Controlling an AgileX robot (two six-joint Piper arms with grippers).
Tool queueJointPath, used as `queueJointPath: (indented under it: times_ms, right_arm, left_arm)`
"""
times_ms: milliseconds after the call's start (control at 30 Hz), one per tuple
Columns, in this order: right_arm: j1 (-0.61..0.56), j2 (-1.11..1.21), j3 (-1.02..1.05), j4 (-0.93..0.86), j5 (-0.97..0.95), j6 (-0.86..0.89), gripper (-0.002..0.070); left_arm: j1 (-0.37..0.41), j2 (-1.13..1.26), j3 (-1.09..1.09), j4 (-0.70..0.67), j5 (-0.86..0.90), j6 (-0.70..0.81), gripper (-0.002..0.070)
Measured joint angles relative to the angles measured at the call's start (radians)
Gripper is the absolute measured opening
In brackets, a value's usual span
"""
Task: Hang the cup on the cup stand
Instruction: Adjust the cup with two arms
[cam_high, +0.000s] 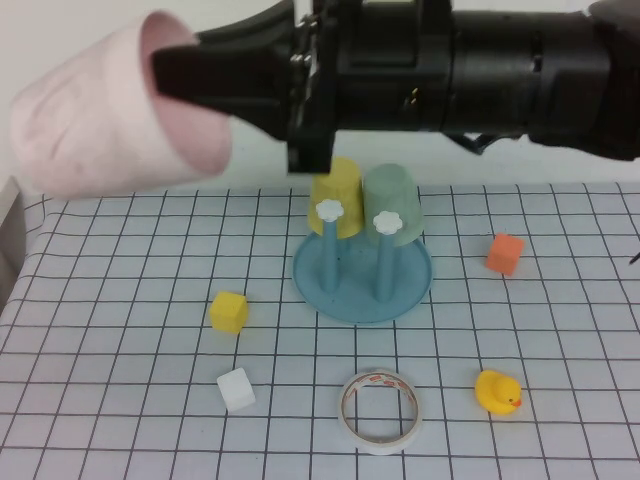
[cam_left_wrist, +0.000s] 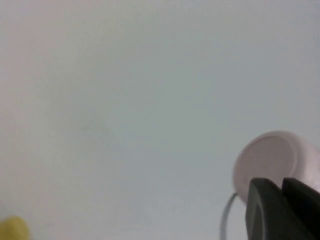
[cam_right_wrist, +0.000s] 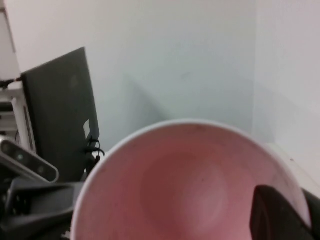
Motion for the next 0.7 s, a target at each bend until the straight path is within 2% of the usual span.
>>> queueJointPath:
  times_ms: [67, 133, 233, 300, 333, 467, 700]
  right_arm:
    - [0.026, 0.0, 0.0, -0.002, -0.004, -0.045, 0.0023]
    - [0.053, 0.0, 0.0, -0.004, -0.017, -0.106, 0.0023]
    - [0.083, 0.0, 0.0, -0.004, -0.039, -0.199, 0.0023]
    - [0.099, 0.0, 0.0, -0.004, -0.045, -0.243, 0.0023]
    - [0.104, 0.0, 0.0, -0.004, -0.045, -0.257, 0.0023]
    - [0.137, 0.0, 0.0, -0.004, -0.053, -0.358, 0.0023]
    - [0.217, 0.0, 0.0, -0.004, -0.099, -0.634, 0.0023]
  left_arm:
    - [0.0, 0.0, 0.0, 0.011, -0.041, -0.216, 0.0066]
    - [0.0, 0.0, 0.0, 0.018, -0.098, -0.491, 0.0166]
    - [0.0, 0.0, 0.0, 0.028, -0.206, -0.85, 0.0431]
    - [0.0, 0.0, 0.0, 0.039, -0.261, -0.938, 0.0571]
    - [0.0, 0.0, 0.0, 0.052, -0.283, -0.961, 0.0614]
    - [0.0, 0.0, 0.0, 0.083, -0.294, -0.996, 0.0678]
    - [0.0, 0.0, 0.0, 0.119, -0.189, -1.056, 0.068]
